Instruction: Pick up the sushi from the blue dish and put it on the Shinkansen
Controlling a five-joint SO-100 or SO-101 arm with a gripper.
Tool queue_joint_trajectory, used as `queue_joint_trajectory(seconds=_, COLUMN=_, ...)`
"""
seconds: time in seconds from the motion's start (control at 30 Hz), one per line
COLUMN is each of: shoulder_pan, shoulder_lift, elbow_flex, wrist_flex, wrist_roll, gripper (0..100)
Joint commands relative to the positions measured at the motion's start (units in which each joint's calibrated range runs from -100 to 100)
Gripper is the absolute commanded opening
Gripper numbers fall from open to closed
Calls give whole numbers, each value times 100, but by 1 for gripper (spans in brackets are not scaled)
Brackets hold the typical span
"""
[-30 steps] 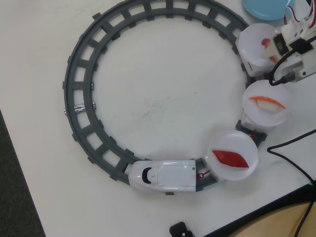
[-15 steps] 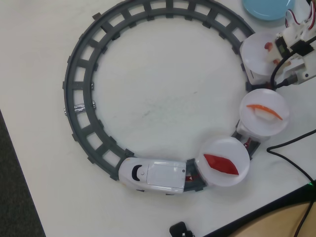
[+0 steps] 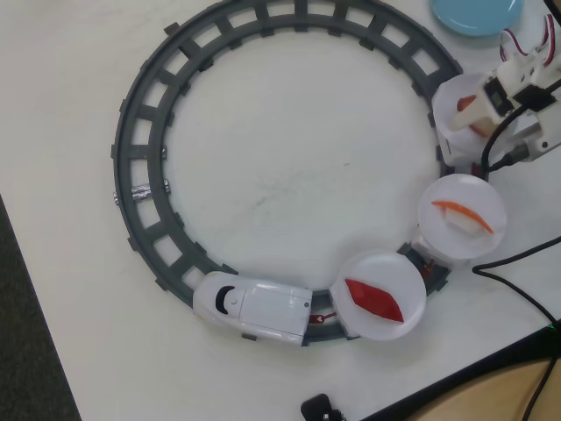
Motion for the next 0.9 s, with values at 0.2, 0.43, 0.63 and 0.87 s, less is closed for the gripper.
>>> queue_joint_trajectory(seconds=0.2, shoulder_pan=788, shoulder_lift=-1462, elbow_flex=-873, wrist_flex=22, wrist_roll=-370, gripper=27)
queue_joint_trajectory(seconds=0.43, shoulder_pan=2601, shoulder_lift=-2723, elbow_flex=-397, wrist_flex=-37, wrist_roll=-2321, gripper=26)
queue_joint_trajectory(seconds=0.63, shoulder_pan=3420, shoulder_lift=-3926, elbow_flex=1758, wrist_flex=-63, wrist_roll=-3370, gripper=26)
queue_joint_trajectory(seconds=0.87, shoulder_pan=2742, shoulder_lift=-5128, elbow_flex=4316, wrist_flex=-619, wrist_roll=-3375, gripper=26)
